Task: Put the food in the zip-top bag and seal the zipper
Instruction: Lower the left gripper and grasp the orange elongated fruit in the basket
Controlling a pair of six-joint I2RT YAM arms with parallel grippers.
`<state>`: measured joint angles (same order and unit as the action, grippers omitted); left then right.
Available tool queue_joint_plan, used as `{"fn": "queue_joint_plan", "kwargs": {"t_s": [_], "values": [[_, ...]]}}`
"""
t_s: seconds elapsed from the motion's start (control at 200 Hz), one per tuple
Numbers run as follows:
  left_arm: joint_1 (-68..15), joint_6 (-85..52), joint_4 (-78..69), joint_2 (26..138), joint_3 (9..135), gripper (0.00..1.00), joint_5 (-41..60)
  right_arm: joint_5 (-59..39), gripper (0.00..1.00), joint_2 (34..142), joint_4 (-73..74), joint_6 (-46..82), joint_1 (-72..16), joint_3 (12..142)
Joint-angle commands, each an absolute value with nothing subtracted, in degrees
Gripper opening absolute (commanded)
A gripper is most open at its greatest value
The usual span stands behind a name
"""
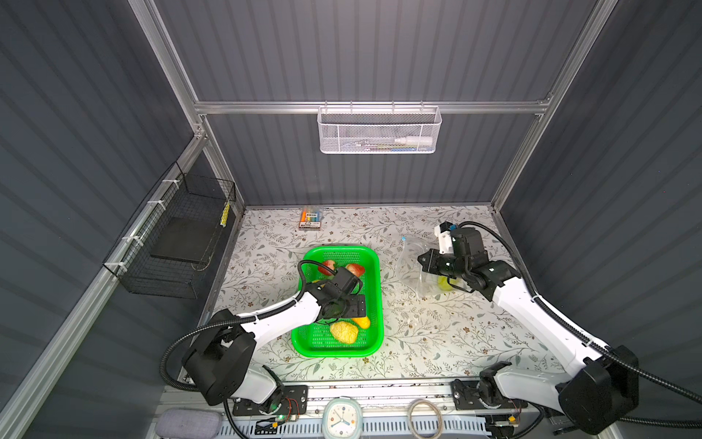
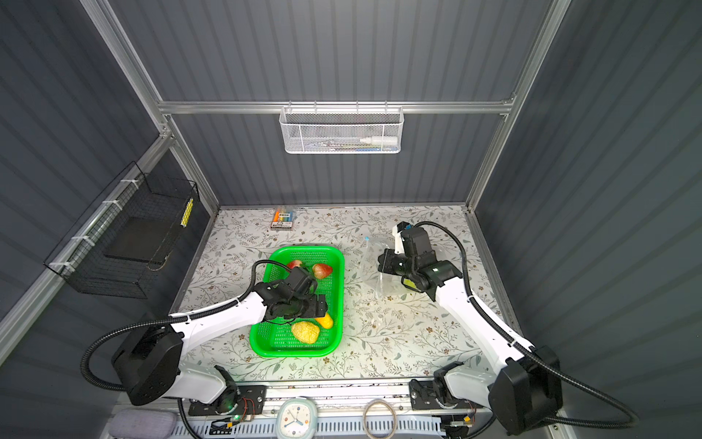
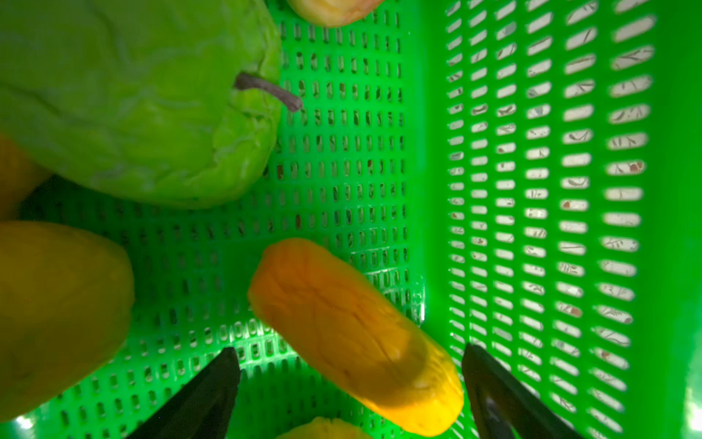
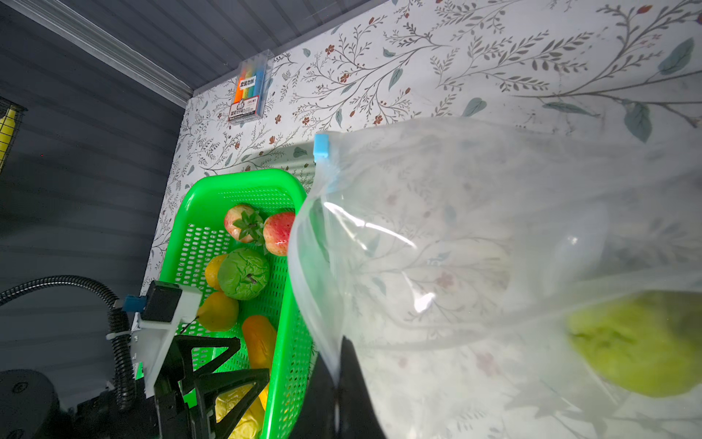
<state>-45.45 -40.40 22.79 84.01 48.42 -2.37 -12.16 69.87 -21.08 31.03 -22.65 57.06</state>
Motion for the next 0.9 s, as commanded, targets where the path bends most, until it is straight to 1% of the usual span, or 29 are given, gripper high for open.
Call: {"fn": "queue_joint_plan", "kwargs": {"t_s": [0.0,0.135,0.265,0.49,0.64,0.73,0.895], "values": [[-45.79,-40.57,20.21,86.26,50.77,0.94,-2.28,-11.78,0.00,68.69,-21.62,30.48,-22.94,57.35],[-45.97,-39.27,18.58,89.95,54.06,0.93,-2.04,-11.43,0.00,68.37,-21.86,30.21,-22.93,57.11],[-46.58,-38.43,19.91,92.23,55.49,0.91,-1.85,-10.77,0.00,67.67,-21.97,29.85,-22.86,56.87],[-47.96,-39.31,23.68,91.11,53.23,0.90,-3.25,-10.93,0.00,68.08,-21.20,30.19,-22.93,56.34],[-49.58,-40.32,26.23,90.53,52.82,0.87,-3.52,-11.16,0.00,68.81,-21.18,29.96,-22.86,56.77],[-50.25,-40.26,26.46,90.85,52.82,0.82,-3.71,-11.16,0.00,68.84,-21.14,29.92,-22.86,56.73],[-50.27,-39.49,26.29,92.71,54.17,0.61,-4.26,-10.40,0.00,68.20,-21.70,29.55,-22.85,56.34]]}}
